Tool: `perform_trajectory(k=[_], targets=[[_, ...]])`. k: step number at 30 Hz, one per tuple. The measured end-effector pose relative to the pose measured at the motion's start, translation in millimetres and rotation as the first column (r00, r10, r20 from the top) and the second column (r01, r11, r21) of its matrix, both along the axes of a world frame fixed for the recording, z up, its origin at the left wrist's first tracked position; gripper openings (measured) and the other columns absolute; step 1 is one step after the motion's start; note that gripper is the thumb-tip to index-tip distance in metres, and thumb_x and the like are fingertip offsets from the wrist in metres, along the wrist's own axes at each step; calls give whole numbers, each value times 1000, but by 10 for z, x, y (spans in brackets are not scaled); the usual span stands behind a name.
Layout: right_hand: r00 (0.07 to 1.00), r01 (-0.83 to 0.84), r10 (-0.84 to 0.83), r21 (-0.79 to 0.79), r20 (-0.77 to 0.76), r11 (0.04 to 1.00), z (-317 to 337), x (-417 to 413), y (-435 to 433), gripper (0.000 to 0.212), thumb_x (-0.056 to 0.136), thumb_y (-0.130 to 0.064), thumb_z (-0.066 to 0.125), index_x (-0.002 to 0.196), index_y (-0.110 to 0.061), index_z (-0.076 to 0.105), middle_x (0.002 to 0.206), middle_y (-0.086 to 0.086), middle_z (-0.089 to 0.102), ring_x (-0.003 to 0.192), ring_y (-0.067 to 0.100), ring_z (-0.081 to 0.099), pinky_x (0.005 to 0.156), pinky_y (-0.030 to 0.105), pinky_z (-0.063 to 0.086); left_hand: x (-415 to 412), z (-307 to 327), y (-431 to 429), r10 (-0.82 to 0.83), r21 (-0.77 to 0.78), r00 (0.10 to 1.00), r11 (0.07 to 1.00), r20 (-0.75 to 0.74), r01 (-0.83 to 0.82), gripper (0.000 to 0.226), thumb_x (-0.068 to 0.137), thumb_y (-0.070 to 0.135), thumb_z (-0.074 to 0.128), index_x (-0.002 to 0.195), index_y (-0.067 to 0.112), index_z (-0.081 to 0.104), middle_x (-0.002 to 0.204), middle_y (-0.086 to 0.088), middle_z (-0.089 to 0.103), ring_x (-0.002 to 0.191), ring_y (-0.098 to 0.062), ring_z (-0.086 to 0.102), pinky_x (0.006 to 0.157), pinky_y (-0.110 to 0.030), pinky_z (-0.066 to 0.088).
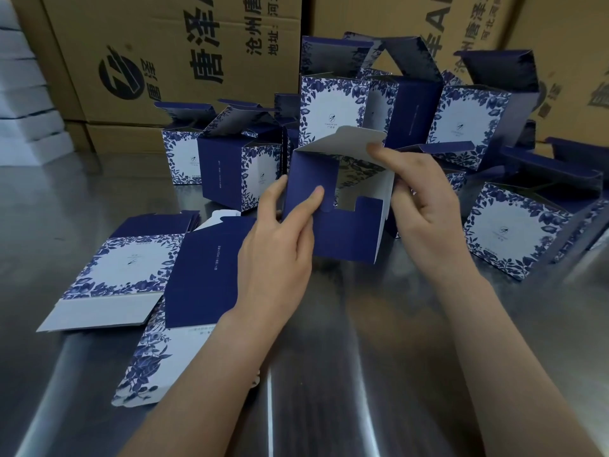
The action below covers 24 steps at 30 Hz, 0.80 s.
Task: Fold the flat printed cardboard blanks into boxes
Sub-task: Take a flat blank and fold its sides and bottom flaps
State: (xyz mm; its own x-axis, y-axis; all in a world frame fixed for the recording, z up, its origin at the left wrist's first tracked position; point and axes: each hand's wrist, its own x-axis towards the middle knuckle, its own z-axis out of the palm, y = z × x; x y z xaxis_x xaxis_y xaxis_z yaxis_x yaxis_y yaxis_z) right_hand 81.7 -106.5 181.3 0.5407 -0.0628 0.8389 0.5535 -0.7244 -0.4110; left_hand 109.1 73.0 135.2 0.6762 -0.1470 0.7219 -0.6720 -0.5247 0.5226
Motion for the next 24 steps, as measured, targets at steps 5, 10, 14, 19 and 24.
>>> perform_trajectory(k=[5, 10, 14, 19, 24], targets=[[999, 22, -19, -98, 30, 995, -29, 30, -4, 50, 89, 9, 40, 133, -10, 56, 117, 16, 55, 110, 18, 52, 97, 16, 36, 9, -1, 6, 19, -21, 999, 1000, 29, -19, 39, 97, 17, 47, 131, 29, 62, 146, -3, 43, 95, -25, 60, 62, -40, 50], [999, 18, -12, -117, 53, 993, -66, 52, -9, 46, 93, 7, 46, 135, -11, 54, 118, 8, 49, 109, 12, 48, 92, 28, 45, -7, 1, -8, 22, -71, 1000, 997, 16, -21, 35, 98, 16, 53, 128, 30, 63, 141, -1, 45, 84, -20, 60, 60, -37, 49], [996, -2, 8, -77, 83, 997, -103, 52, 16, 47, 91, 4, 56, 132, -19, 52, 126, 5, 40, 113, 13, 47, 87, 43, 51, -36, 11, -33, -9, -181, 1000, 984, -17, 6, 35, 94, 23, 52, 125, 34, 65, 134, 5, 48, 90, -10, 55, 69, -38, 51], [997, -39, 17, 320, 73, 946, -185, 113, 120, 61, 79, -3, 72, 126, -27, 42, 138, 10, 35, 111, 22, 53, 83, 31, 52, -43, 20, -59, -65, -332, 993, 943, -97, 29, 34, 88, 23, 55, 119, 33, 67, 125, 8, 51, 88, -10, 52, 78, -37, 51], [986, -43, 139, 662, -93, 749, -237, 198, 179, 54, 88, -6, 70, 137, -14, 52, 143, 5, 45, 123, 14, 52, 98, 27, 48, -48, 44, -59, -107, -445, 987, 895, -119, 44, 22, 93, 16, 62, 105, 33, 70, 111, 10, 57, 88, -7, 61, 76, -17, 47]])
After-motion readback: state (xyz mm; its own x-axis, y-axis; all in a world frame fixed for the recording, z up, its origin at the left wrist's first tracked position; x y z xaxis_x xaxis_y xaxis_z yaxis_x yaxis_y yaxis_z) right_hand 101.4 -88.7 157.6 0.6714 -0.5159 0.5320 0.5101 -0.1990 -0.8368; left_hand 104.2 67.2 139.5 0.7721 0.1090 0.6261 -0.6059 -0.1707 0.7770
